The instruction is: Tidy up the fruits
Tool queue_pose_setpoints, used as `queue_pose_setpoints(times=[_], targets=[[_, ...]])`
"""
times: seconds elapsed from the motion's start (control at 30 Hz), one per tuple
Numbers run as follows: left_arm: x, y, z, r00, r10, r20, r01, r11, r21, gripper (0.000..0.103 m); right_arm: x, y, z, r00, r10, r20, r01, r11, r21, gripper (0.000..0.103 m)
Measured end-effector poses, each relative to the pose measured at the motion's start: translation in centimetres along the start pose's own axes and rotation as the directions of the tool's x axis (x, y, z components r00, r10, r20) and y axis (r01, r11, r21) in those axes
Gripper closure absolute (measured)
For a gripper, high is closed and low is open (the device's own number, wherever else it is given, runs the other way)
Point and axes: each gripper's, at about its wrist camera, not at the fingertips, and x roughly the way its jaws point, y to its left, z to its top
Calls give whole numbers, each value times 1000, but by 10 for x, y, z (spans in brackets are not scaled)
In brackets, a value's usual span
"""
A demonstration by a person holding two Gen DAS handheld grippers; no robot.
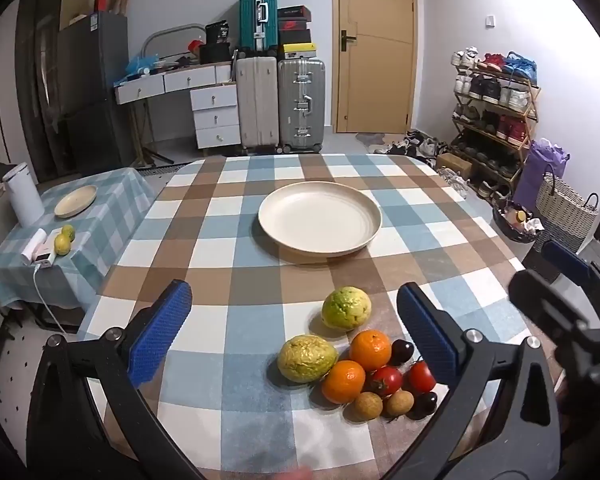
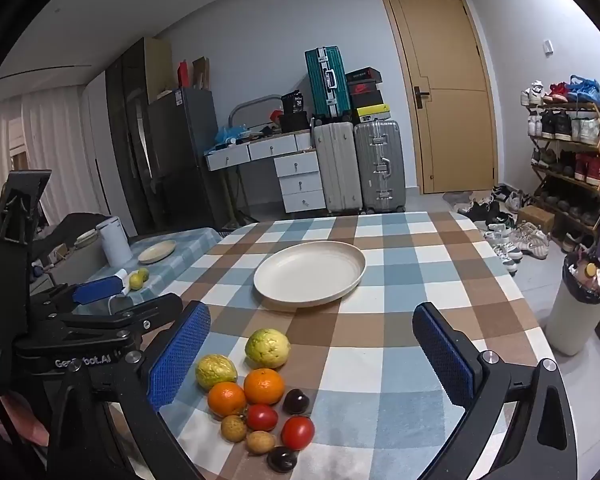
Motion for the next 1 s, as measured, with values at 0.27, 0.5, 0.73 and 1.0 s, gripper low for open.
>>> queue_pose_setpoints(times=[0.27,0.5,0.73,1.0], targets=[[9,2,-4,1000,-24,-15,24,1000,-18,1,0,-1,-1,1000,7,0,-7,1000,-22,0],[4,10,-6,999,-40,-17,39,998,-45,1,-1,-6,0,1000,26,-4,-26,1000,3,0],[5,12,-5,999,-42,-18,41,998,-46,1,1,-4,-2,1000,29,-10,-28,1000,2,0],[4,10,-6,999,-42,-17,41,998,-43,1,-2,-5,-1,998,59,-3,-59,998,12,0]])
